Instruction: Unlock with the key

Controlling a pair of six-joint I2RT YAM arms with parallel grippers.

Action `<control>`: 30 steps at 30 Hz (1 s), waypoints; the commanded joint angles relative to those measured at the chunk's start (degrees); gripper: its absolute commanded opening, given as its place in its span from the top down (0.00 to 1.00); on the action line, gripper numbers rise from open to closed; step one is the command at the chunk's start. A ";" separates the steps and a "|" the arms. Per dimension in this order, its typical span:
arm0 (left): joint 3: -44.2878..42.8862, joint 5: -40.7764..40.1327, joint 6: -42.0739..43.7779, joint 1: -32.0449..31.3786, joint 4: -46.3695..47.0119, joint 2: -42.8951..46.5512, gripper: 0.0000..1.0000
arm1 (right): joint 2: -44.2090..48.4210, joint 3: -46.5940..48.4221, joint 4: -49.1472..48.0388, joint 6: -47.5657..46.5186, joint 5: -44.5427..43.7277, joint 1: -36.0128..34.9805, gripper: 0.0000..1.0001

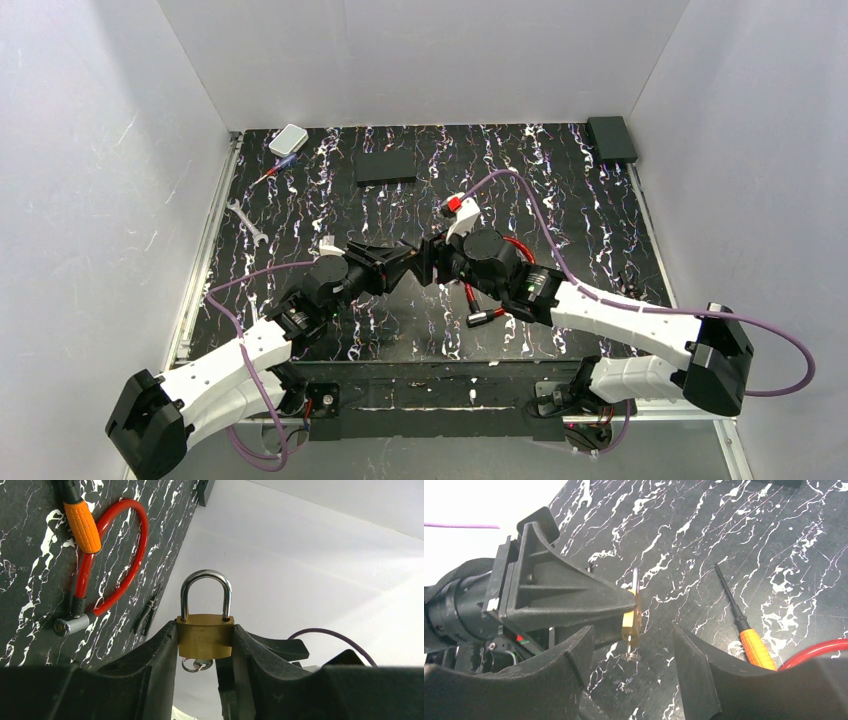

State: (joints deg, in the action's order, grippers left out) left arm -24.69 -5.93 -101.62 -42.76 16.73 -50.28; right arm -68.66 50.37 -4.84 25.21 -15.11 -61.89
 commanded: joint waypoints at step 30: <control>-1.50 0.62 1.01 -0.18 1.75 2.02 0.97 | -4.66 0.00 -10.45 2.51 -12.39 -1.49 0.99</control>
State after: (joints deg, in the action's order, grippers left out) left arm -25.12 -5.56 -102.67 -42.72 16.78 -50.46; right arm -75.48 50.78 -11.38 24.97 -22.26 -63.90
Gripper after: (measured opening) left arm 0.360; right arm 0.201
